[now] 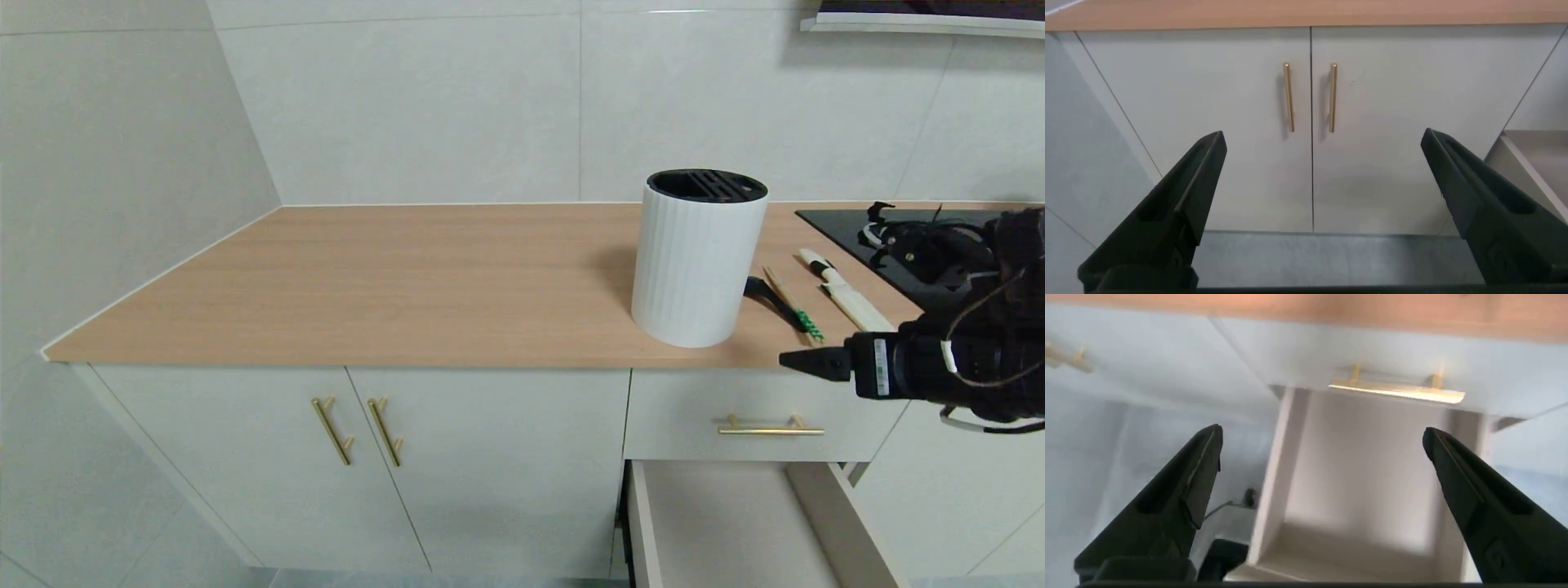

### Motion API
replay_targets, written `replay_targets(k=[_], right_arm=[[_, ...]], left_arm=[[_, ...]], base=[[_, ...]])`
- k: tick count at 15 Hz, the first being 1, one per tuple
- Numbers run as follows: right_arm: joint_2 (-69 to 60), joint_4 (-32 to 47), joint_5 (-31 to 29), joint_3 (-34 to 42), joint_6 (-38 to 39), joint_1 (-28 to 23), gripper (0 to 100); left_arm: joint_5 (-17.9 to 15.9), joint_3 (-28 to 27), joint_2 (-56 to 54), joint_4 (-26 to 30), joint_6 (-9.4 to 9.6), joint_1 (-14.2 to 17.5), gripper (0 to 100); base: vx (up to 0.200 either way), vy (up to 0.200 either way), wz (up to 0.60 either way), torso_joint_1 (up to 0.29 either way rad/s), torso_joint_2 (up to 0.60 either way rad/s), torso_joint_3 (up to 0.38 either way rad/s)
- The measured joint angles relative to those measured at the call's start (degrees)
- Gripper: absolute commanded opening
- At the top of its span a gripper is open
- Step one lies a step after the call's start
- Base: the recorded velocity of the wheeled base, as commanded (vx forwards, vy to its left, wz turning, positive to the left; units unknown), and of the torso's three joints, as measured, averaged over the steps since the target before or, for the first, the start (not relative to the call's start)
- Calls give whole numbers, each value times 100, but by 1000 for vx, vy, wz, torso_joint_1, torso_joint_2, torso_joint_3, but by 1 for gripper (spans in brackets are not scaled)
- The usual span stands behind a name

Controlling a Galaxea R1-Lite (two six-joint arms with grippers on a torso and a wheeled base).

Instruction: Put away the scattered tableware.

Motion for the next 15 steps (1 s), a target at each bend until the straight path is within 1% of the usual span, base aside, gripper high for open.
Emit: replay_targets(k=[2, 3, 6, 11, 15], right_arm=[[294, -22, -541, -588, -117, -6, 100], [446, -32, -697, -788, -177, -6, 100], [864, -43, -757, -879, -199, -83, 100], [1417, -553, -774, -942, -301, -742, 100], [1827, -880, -848, -937, -368, -974, 100]], left_arm=[[-2, 0, 0, 0, 2, 0, 100], [0, 0, 0, -2, 2, 2, 100], [-2, 0, 0, 0, 0, 0, 100], [-2, 0, 0, 0, 0, 2, 100], [-2, 0, 0, -2, 0, 0, 100]], base=[[0, 0, 0, 0, 0, 0], [0, 0, 0, 0, 0, 0], [0, 0, 0, 0, 0, 0], [0, 0, 0, 0, 0, 0], [0, 0, 0, 0, 0, 0]])
